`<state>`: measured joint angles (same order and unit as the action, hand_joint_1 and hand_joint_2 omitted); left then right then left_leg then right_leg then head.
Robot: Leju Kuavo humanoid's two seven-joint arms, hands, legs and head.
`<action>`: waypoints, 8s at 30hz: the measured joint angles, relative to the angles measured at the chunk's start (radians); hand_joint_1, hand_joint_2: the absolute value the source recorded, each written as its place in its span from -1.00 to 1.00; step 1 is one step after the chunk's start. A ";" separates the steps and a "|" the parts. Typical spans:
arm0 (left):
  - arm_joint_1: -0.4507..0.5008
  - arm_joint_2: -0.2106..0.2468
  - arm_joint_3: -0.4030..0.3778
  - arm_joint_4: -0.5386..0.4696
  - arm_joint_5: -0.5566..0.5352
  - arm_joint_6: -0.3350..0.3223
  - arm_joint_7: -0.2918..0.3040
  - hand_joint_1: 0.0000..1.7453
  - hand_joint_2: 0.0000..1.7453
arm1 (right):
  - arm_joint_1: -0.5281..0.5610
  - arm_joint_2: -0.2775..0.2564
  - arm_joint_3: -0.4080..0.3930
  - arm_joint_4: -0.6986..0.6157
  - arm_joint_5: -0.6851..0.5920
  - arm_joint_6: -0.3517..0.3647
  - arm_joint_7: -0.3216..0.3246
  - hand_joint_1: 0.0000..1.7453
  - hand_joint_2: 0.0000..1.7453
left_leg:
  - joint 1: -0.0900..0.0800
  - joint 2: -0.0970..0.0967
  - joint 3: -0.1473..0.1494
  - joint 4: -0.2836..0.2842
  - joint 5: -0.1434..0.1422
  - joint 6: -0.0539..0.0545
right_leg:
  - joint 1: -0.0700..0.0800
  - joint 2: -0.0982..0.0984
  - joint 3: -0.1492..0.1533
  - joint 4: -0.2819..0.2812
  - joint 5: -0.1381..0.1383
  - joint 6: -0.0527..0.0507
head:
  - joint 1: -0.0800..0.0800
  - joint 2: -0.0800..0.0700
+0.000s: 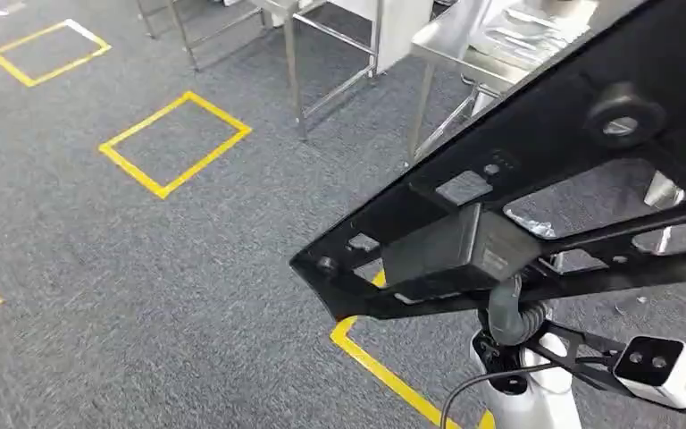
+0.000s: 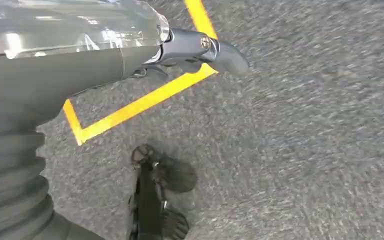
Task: Take the parts from the cabinet and place them on the table.
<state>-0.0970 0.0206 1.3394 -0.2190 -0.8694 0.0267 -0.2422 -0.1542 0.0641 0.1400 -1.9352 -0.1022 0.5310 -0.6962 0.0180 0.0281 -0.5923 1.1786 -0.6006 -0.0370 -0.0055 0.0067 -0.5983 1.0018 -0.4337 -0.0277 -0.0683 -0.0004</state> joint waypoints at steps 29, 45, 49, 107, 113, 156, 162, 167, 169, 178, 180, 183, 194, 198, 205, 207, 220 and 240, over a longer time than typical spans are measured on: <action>0.000 -0.019 0.009 -0.002 0.007 -0.062 0.009 -1.00 1.00 | 0.001 0.003 0.028 -0.008 -0.003 -0.032 0.000 1.00 1.00 | -0.003 0.025 0.051 -0.131 0.077 0.008 | 0.003 -0.022 0.018 -0.018 0.003 0.004 | 0.000 0.000; 0.000 -0.024 0.019 -0.002 0.011 -0.052 0.005 -1.00 1.00 | -0.013 0.008 0.035 0.002 -0.008 -0.016 0.001 1.00 1.00 | 0.007 -0.038 0.041 -0.182 0.138 0.052 | 0.002 0.030 -0.060 0.120 -0.069 0.051 | 0.000 0.000; 0.004 -0.025 0.019 -0.002 0.011 -0.053 0.005 -1.00 1.00 | -0.011 0.008 0.036 0.007 -0.008 -0.017 0.001 1.00 1.00 | 0.003 0.014 0.042 -0.181 0.133 0.052 | -0.008 -0.001 -0.163 0.312 -0.121 0.060 | 0.000 0.000; 0.005 -0.010 0.019 -0.003 0.022 -0.076 -0.011 -1.00 1.00 | -0.024 0.024 0.068 -0.004 0.011 -0.050 0.000 1.00 1.00 | -0.009 -0.027 0.031 -0.190 0.153 0.067 | 0.001 0.004 0.029 0.215 -0.155 0.046 | 0.000 0.000; 0.007 -0.014 0.019 -0.003 0.022 -0.080 -0.011 -1.00 1.00 | -0.019 0.024 0.066 -0.004 0.012 -0.051 0.001 1.00 1.00 | 0.001 -0.030 0.115 -0.190 0.085 0.049 | -0.020 -0.005 -0.054 0.096 -0.039 0.073 | 0.000 0.000; 0.006 -0.017 0.018 -0.003 0.019 -0.086 -0.014 -1.00 1.00 | -0.019 0.025 0.055 -0.001 0.012 -0.050 0.001 1.00 1.00 | -0.003 -0.033 -0.075 0.120 -0.027 0.007 | 0.002 -0.001 0.046 -0.002 -0.034 -0.001 | 0.002 0.000; 0.006 -0.015 0.018 -0.003 0.020 -0.084 -0.013 -1.00 1.00 | -0.018 0.026 0.055 -0.002 0.009 -0.045 0.001 1.00 1.00 | -0.015 -0.028 0.000 -0.152 0.125 0.040 | 0.004 0.002 0.092 -0.005 -0.078 0.025 | 0.002 0.000; 0.006 -0.011 0.019 -0.003 0.029 -0.081 -0.010 -1.00 1.00 | -0.022 0.028 0.053 -0.003 0.002 -0.023 0.000 1.00 1.00 | -0.009 -0.032 0.042 -0.171 0.134 0.073 | 0.000 -0.003 0.051 0.112 -0.091 0.054 | 0.002 0.000; 0.005 -0.011 0.019 -0.003 0.029 -0.080 -0.009 -1.00 1.00 | -0.019 0.028 0.049 -0.003 -0.002 -0.016 0.000 1.00 1.00 | -0.009 -0.033 0.053 -0.171 0.119 0.075 | -0.001 -0.003 -0.055 0.257 -0.140 0.058 | 0.002 0.000; 0.004 -0.010 0.021 -0.003 0.031 -0.079 -0.008 -1.00 1.00 | -0.019 0.028 0.031 0.000 -0.011 0.005 0.001 1.00 1.00 | -0.013 -0.039 0.158 -0.191 0.025 0.047 | 0.016 0.000 -0.079 0.033 0.049 0.020 | 0.005 0.000; 0.003 -0.011 0.021 -0.003 0.031 -0.079 -0.008 -1.00 1.00 | -0.021 0.030 0.027 -0.002 -0.010 0.006 0.001 1.00 1.00 | -0.015 -0.037 0.170 -0.166 0.050 0.035 | 0.011 0.004 -0.056 0.015 0.040 0.007 | 0.005 0.000; -0.003 -0.010 0.021 -0.003 0.031 -0.080 -0.010 -1.00 1.00 | -0.024 0.037 0.026 -0.002 -0.007 0.006 0.000 1.00 1.00 | -0.010 -0.034 0.070 0.005 0.052 0.025 | 0.006 0.002 -0.019 0.002 0.022 -0.008 | 0.005 0.000; 0.009 -0.008 0.021 -0.003 0.029 -0.080 -0.012 -1.00 1.00 | -0.023 0.042 0.024 -0.002 -0.005 0.005 0.002 1.00 1.00 | -0.014 -0.032 -0.027 -0.152 0.177 0.046 | 0.010 0.010 0.097 0.015 -0.081 0.023 | 0.004 0.000; 0.002 -0.008 0.021 -0.003 0.029 -0.080 -0.015 -1.00 1.00 | -0.029 0.043 0.023 -0.003 -0.004 -0.001 0.000 1.00 1.00 | -0.008 -0.035 0.015 -0.167 0.163 0.071 | 0.007 0.005 0.023 0.154 -0.087 0.040 | 0.005 0.000; 0.005 -0.008 0.021 -0.003 0.029 -0.080 -0.015 -1.00 1.00 | -0.028 0.043 0.024 -0.003 0.003 -0.012 0.001 1.00 1.00 | -0.010 -0.038 0.092 -0.168 0.096 0.065 | 0.003 0.000 -0.085 0.116 -0.048 0.037 | 0.005 0.000; 0.003 -0.010 0.022 -0.003 0.029 -0.082 -0.015 -1.00 1.00 | -0.026 0.043 0.024 -0.002 0.005 -0.013 0.000 1.00 1.00 | -0.013 -0.039 0.109 -0.165 0.076 0.055 | 0.016 -0.001 -0.073 0.027 0.047 0.020 | 0.003 0.000; 0.009 -0.010 0.023 -0.003 0.035 -0.085 -0.028 -1.00 1.00 | -0.037 0.043 -0.010 0.036 -0.005 -0.025 0.001 1.00 1.00 | -0.001 -0.033 -0.056 -0.046 0.069 0.009 | 0.004 0.006 0.085 -0.008 -0.056 -0.002 | 0.006 0.000; 0.000 -0.009 0.026 -0.003 0.024 -0.089 -0.050 -1.00 1.00 | -0.726 -0.119 -0.075 0.905 0.798 -0.962 0.236 1.00 1.00 | -0.020 -0.036 0.090 -0.164 0.086 0.043 | 0.013 0.008 -0.101 0.014 0.083 0.013 | 0.008 0.000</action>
<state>-0.0971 0.0115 1.3649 -0.2216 -0.8449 -0.0626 -0.2918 -0.8802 -0.0545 0.0650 -1.0302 0.6957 -0.4315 -0.4607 -0.0024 -0.0081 -0.5018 1.0149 -0.5148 0.0059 0.0071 0.0147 -0.6993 1.0154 -0.3506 -0.0144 -0.0602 -0.0004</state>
